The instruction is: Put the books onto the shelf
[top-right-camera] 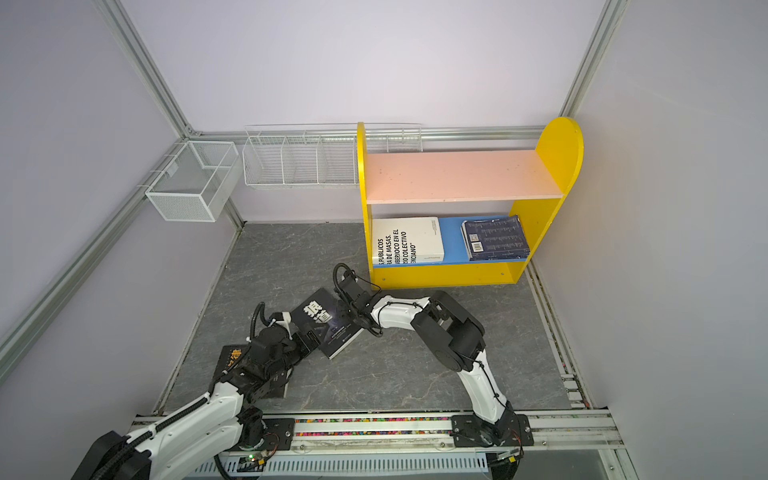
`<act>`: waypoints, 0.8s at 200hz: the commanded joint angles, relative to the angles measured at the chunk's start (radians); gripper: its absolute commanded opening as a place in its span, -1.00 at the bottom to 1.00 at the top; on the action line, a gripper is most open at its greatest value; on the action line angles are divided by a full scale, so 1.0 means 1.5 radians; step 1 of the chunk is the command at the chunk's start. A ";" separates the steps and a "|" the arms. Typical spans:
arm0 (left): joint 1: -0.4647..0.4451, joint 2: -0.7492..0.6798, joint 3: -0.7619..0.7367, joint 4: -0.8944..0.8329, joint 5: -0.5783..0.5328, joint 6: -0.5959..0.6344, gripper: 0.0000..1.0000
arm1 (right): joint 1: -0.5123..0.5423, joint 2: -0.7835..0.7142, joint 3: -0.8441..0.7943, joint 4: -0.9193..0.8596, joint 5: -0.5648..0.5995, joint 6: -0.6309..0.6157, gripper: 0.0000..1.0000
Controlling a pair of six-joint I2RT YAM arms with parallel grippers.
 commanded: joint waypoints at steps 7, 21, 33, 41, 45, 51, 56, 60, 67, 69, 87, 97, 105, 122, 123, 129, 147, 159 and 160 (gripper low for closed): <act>-0.009 -0.069 0.009 0.156 0.013 -0.035 0.99 | 0.037 0.091 -0.052 -0.122 -0.145 0.019 -0.76; -0.008 -0.074 -0.001 0.161 -0.004 -0.035 0.99 | 0.036 0.090 -0.054 -0.120 -0.149 0.019 -0.76; -0.008 -0.065 -0.012 0.178 -0.013 -0.064 0.99 | 0.036 0.087 -0.055 -0.118 -0.153 0.019 -0.76; -0.008 -0.055 -0.019 0.196 -0.017 -0.073 0.99 | 0.037 0.085 -0.056 -0.118 -0.153 0.019 -0.76; -0.008 -0.049 -0.020 0.203 -0.017 -0.077 0.99 | 0.036 0.084 -0.057 -0.118 -0.153 0.018 -0.76; -0.008 -0.041 -0.022 0.211 -0.018 -0.080 0.99 | 0.036 0.083 -0.058 -0.118 -0.153 0.018 -0.76; -0.008 -0.040 -0.021 0.216 -0.018 -0.080 0.99 | 0.035 0.082 -0.059 -0.118 -0.152 0.019 -0.76; -0.009 -0.022 -0.019 0.217 -0.018 -0.080 0.99 | 0.035 0.080 -0.060 -0.118 -0.152 0.019 -0.76; -0.008 -0.009 -0.012 0.209 -0.020 -0.081 0.98 | 0.035 0.079 -0.061 -0.117 -0.151 0.018 -0.76; -0.008 -0.006 -0.011 0.205 -0.020 -0.081 0.97 | 0.036 0.079 -0.061 -0.117 -0.151 0.019 -0.76; -0.008 0.023 0.013 0.166 -0.020 -0.079 0.82 | 0.035 0.075 -0.065 -0.118 -0.148 0.020 -0.76; -0.008 0.039 0.022 0.151 -0.016 -0.081 0.75 | 0.034 0.074 -0.068 -0.116 -0.147 0.021 -0.76; -0.008 0.052 0.027 0.141 -0.013 -0.087 0.68 | 0.034 0.073 -0.069 -0.114 -0.147 0.021 -0.76; -0.008 0.071 0.030 0.140 -0.007 -0.094 0.57 | 0.032 0.073 -0.073 -0.112 -0.146 0.022 -0.76; -0.008 0.072 0.030 0.140 -0.006 -0.095 0.57 | 0.032 0.073 -0.073 -0.112 -0.147 0.022 -0.76; -0.007 0.075 0.028 0.144 -0.006 -0.096 0.55 | 0.032 0.073 -0.073 -0.111 -0.147 0.023 -0.76; -0.008 0.070 0.035 0.132 -0.010 -0.090 0.53 | 0.031 0.074 -0.075 -0.111 -0.146 0.023 -0.76; -0.008 0.059 0.043 0.100 -0.015 -0.081 0.54 | 0.030 0.074 -0.075 -0.111 -0.146 0.023 -0.76; -0.008 0.058 0.043 0.096 -0.015 -0.081 0.54 | 0.030 0.074 -0.076 -0.111 -0.146 0.023 -0.76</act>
